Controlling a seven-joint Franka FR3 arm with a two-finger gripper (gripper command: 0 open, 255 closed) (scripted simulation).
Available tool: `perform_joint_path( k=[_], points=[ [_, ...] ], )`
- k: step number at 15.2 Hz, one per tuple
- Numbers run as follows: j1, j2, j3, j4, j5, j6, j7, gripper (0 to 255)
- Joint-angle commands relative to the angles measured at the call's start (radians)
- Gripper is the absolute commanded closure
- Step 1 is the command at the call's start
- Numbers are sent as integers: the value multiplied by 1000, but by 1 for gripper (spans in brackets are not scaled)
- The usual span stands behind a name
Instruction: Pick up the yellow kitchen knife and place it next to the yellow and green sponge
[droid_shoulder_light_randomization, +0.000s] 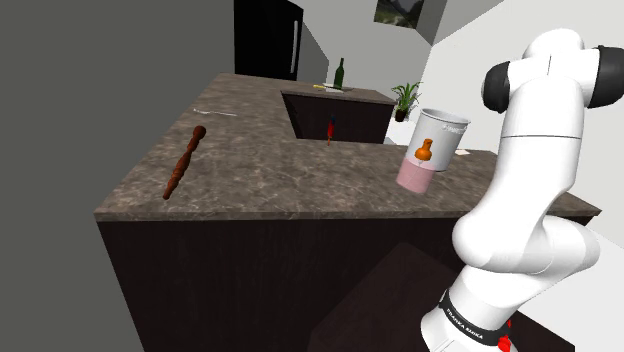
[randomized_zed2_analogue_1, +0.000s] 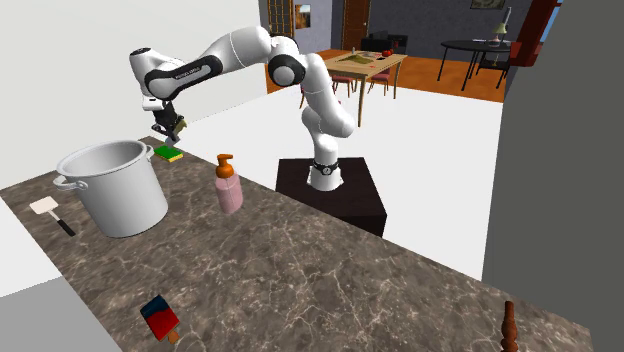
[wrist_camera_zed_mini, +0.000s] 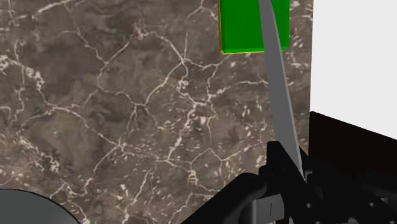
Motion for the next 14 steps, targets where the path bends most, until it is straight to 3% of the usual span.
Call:
perform_joint_path(
  k=[1, 14],
  points=[
    [-13, 15, 6, -3, 12, 16, -13, 255],
    [-29, 77, 43, -103, 63, 161, -32, 255]
  ],
)
